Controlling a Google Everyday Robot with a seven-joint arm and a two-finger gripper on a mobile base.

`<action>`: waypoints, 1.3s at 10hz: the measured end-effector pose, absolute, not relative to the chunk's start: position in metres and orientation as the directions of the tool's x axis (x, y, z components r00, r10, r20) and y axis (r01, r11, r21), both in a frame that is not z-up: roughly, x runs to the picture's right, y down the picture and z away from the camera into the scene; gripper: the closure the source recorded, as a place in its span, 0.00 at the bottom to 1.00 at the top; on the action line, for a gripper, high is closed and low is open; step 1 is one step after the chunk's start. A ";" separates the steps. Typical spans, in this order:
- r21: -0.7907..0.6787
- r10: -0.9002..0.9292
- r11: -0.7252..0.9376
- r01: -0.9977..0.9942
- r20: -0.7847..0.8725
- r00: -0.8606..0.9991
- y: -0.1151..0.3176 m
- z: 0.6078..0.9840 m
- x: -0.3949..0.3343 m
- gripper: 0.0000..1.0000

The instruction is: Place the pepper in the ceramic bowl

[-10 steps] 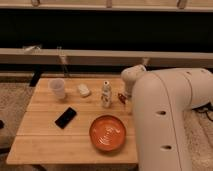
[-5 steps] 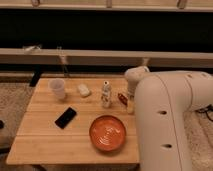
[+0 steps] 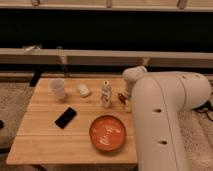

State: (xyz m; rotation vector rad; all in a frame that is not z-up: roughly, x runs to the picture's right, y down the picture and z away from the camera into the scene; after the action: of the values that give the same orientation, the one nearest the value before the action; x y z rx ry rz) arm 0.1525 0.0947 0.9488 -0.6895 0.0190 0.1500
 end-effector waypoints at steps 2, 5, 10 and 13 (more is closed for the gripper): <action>-0.638 0.121 0.759 -0.133 -0.062 0.991 0.094 0.950 0.149 0.66; -0.636 0.123 0.760 -0.132 -0.059 0.991 0.091 0.947 0.148 0.95; -0.613 0.042 0.789 -0.037 -0.007 0.999 0.080 0.906 0.115 1.00; -0.584 -0.004 0.812 0.004 0.002 1.000 0.068 0.857 0.103 1.00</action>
State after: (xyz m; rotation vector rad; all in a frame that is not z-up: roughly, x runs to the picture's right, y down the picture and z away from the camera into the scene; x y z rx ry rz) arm 0.1032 0.0683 0.8572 -0.6232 -0.0003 -0.0045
